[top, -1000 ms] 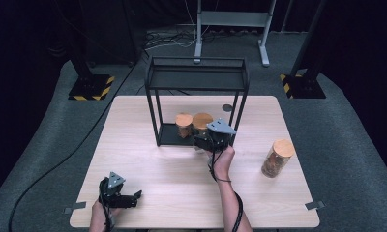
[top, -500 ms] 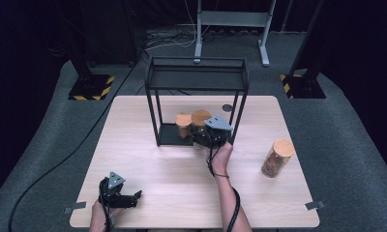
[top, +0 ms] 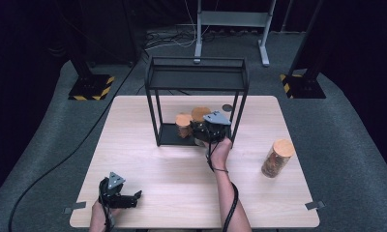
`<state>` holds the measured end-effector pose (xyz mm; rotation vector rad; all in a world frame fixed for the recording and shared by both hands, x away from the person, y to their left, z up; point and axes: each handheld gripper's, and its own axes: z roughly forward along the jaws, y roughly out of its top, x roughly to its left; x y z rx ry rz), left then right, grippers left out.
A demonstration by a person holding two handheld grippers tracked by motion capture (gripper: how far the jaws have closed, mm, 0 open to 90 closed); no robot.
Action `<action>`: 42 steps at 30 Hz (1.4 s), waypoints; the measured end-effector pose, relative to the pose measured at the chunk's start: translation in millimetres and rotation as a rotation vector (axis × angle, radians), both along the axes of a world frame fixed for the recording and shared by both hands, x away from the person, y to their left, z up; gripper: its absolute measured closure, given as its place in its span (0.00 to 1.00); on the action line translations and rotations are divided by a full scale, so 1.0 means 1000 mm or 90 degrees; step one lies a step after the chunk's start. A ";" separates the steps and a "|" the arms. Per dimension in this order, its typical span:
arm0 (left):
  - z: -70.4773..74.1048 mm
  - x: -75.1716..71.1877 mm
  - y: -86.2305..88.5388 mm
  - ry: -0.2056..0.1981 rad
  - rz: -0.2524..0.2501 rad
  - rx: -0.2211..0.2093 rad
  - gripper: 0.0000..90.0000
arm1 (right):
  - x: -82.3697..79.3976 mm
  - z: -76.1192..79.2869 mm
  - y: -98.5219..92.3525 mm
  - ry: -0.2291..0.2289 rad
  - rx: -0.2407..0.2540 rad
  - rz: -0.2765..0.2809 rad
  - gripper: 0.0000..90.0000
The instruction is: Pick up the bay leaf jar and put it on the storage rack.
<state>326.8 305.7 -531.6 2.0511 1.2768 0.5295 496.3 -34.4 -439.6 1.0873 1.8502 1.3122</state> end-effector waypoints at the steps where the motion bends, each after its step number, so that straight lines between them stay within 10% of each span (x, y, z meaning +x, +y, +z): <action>1: 0.000 0.000 0.000 -0.001 0.000 0.000 0.00 | 0.001 -0.001 0.000 0.001 -0.001 -0.001 0.28; 42: 0.000 0.000 0.000 0.000 0.000 -0.001 0.00 | 0.045 -0.020 0.009 -0.005 0.027 -0.016 0.28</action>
